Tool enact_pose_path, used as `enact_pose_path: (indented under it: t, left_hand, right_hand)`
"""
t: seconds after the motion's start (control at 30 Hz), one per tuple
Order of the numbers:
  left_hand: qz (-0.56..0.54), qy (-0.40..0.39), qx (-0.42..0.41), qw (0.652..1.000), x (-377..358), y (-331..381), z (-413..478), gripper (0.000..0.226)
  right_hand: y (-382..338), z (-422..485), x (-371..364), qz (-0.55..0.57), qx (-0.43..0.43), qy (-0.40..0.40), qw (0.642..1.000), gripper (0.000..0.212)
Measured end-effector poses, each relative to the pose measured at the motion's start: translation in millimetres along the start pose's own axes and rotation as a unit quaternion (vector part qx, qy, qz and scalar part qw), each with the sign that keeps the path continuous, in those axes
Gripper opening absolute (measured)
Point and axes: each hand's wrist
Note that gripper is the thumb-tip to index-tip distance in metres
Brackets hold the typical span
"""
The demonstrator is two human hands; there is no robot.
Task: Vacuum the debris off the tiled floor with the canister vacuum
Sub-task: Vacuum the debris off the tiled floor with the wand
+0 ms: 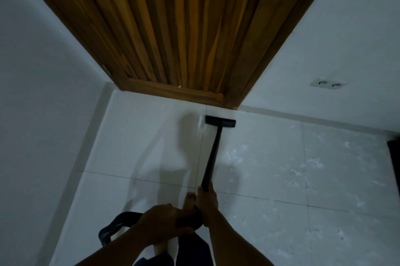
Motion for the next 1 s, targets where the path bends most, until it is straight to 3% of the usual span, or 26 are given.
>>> enact_pose_path:
  t: [0.07, 0.27, 0.5, 0.7, 0.87, 1.0]
  left_hand:
    - [0.005, 0.002, 0.001, 1.000, -0.3, 0.2, 1.8, 0.083]
    - [-0.001, 0.053, 0.023, 0.998, 15.2, 11.7, 15.2, 0.046]
    - [-0.054, 0.084, 0.023, 0.995, 15.3, 11.6, 20.8, 0.050]
    - [-0.054, 0.076, 0.026, 0.995, -26.4, -1.8, -21.0, 0.051]
    - [-0.019, 0.019, 0.048, 0.999, -69.2, -9.2, -70.9, 0.050]
    - [0.040, 0.065, 0.013, 0.997, -106.1, -22.3, -113.2, 0.064]
  right_hand:
    - [-2.0, 1.5, -0.5, -0.010, 0.002, -0.003, 1.000, 0.054]
    - [-42.7, 14.8, 10.9, 0.011, 0.009, -0.032, 0.999, 0.051]
    - [-59.7, 24.9, 18.3, -0.029, 0.011, -0.033, 0.999, 0.049]
    - [-9.7, -8.3, -8.5, -0.024, 0.002, -0.035, 0.999, 0.050]
    - [47.9, -54.5, -45.8, 0.023, -0.019, -0.044, 0.999, 0.046]
    - [81.7, -69.9, -70.2, 0.004, -0.006, -0.033, 0.999, 0.047]
Point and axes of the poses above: each hand's wrist, its own z-axis towards the middle knuckle, its own x-axis out of the back of the hand, y = z × x, and after that the axes turned 3 degrees about -z, right-handed
